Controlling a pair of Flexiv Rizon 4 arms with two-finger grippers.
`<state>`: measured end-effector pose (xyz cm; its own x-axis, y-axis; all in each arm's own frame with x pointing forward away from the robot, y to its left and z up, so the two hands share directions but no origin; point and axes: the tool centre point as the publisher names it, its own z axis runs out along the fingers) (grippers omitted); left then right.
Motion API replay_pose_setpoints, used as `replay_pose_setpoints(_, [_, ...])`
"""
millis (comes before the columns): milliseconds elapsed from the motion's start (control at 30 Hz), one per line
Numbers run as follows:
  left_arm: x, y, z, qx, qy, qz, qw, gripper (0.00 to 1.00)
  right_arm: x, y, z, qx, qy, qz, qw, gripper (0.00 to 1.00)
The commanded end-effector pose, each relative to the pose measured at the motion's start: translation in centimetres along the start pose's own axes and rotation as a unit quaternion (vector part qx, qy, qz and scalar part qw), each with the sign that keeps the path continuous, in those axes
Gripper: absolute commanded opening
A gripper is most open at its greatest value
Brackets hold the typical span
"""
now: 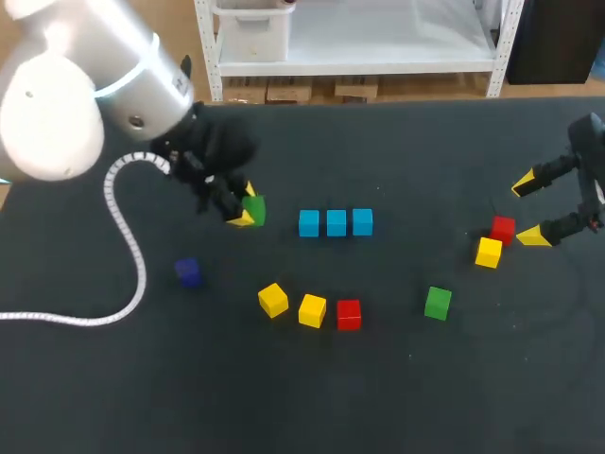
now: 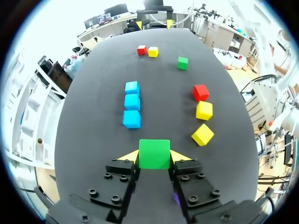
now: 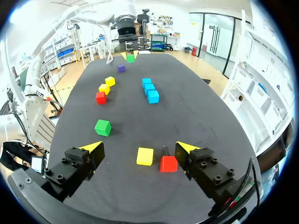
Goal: Place the blue cubes, place green cubes on the blue cubes, place the yellow cubes on the green cubes, then place the red cubes on the yellow cubes, and place purple cube on the red cubes.
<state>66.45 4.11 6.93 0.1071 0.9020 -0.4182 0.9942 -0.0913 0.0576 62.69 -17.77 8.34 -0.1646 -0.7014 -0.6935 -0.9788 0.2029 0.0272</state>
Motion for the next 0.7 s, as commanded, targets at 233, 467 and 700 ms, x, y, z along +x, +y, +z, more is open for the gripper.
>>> replay_pose_setpoints(233, [-2.9, 2.3, 2.1, 0.017, 0.002, 0.011, 1.000, 0.00, 0.0, -0.1, 0.1, 0.000, -0.001, 0.000, 1.000, 1.00])
replay_pose_setpoints(467, [-4.4, 3.3, 3.6, 0.020, 0.010, 0.018, 1.000, 0.00, 0.0, -0.1, 0.1, 0.000, -0.001, 0.000, 1.000, 1.00])
replay_pose_setpoints(700, [-5.2, 4.1, 5.1, 0.027, 0.011, 0.018, 0.999, 0.00, 0.0, -0.1, 0.1, 0.000, -0.001, 0.000, 1.000, 1.00])
